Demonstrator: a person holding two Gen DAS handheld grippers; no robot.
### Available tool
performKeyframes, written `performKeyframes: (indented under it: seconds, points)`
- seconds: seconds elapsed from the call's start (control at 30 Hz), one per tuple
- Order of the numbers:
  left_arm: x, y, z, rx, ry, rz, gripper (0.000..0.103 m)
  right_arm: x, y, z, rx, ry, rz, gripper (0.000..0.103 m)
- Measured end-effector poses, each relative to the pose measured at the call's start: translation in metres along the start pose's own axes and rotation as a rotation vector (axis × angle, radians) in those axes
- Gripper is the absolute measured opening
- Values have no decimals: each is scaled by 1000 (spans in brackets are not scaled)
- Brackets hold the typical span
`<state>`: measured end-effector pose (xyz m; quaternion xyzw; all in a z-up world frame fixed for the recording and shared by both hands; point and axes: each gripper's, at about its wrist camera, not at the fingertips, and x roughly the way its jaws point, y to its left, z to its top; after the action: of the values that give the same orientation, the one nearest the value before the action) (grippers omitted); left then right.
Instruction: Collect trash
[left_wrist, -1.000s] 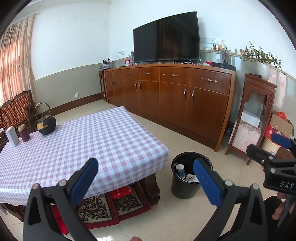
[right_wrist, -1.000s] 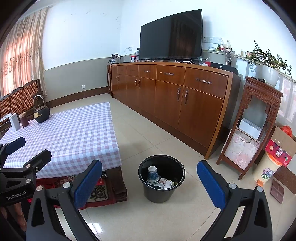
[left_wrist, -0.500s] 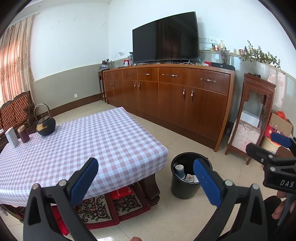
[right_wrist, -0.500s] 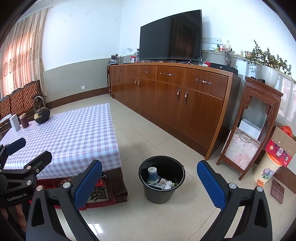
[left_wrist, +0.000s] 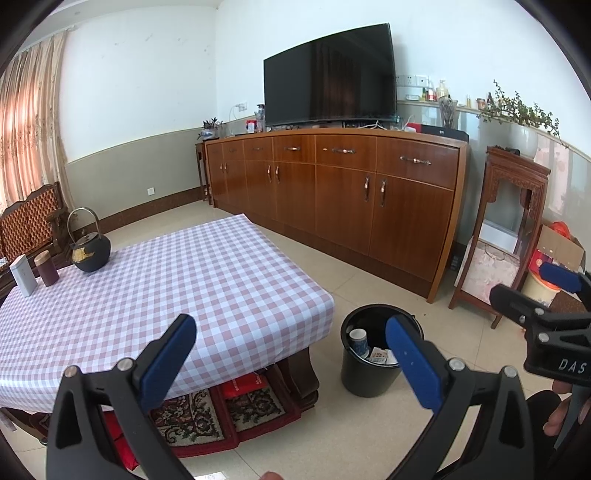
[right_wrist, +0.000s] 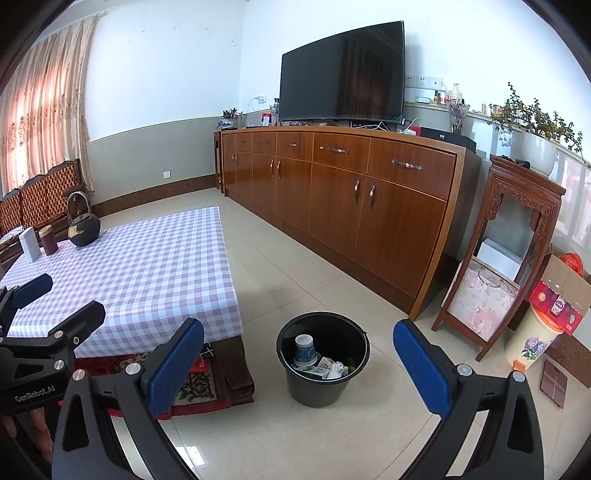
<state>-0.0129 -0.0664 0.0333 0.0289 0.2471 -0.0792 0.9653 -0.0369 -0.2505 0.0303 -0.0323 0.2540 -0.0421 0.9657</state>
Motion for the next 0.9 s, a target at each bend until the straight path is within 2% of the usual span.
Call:
performKeyframes:
  seconds: [0.9]
  points:
    - [2, -4, -4, 17, -1, -15, 103, -1, -3, -2, 7, 0, -2, 103]
